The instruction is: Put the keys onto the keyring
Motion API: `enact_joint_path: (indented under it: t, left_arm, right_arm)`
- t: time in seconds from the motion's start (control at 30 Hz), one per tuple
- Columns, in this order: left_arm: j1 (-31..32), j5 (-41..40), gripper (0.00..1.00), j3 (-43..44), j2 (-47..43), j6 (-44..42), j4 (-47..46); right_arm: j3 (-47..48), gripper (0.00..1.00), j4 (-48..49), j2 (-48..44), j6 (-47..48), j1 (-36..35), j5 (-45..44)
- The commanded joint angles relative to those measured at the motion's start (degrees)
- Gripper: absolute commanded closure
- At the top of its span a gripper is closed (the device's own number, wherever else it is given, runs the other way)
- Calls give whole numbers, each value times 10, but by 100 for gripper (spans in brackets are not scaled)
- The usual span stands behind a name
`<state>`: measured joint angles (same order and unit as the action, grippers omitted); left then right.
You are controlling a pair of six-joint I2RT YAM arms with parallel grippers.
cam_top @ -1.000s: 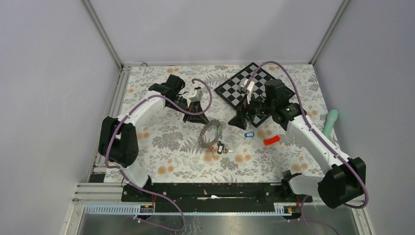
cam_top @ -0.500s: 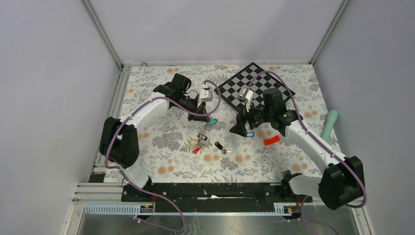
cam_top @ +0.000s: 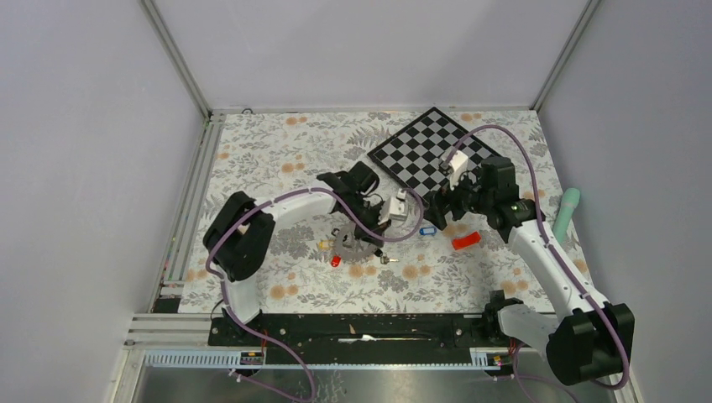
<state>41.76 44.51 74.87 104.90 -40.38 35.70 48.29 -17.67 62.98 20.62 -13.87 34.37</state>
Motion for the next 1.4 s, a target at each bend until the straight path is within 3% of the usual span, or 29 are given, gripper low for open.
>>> enact_joint_path:
  t: [0.0, 0.3, 0.33, 0.37, 0.47, 0.53, 0.8, 1.37]
  left_arm:
    - [18, -24, 97, -31, 10, -1, -46]
    - [26, -87, 72, -70, -4, -40, -38]
    - [26, -160, 69, -67, -7, -44, -32]
    - [25, -106, 64, -64, -12, -47, -25]
    - [17, -95, 47, -52, -22, -45, -21]
    - [4, -75, 41, -39, -22, -22, -29]
    - [-11, -37, 41, -9, 17, 97, -77]
    - [31, -125, 45, -49, 32, 140, -128]
  right_arm:
    - [-17, 4, -14, -19, -3, 25, -24]
    - [-23, 4, -1, -4, -4, 41, -25]
    - [-23, 4, -1, -3, -4, 41, -25]
    - [-24, 4, 0, -4, -3, 41, -27]
    - [-25, 4, 0, -8, -3, 44, -30]
    - [-27, 4, -1, -10, -3, 46, -33]
    - [-30, 4, -2, -22, -4, 56, -34]
    - [-33, 3, -2, -22, -6, 60, -22]
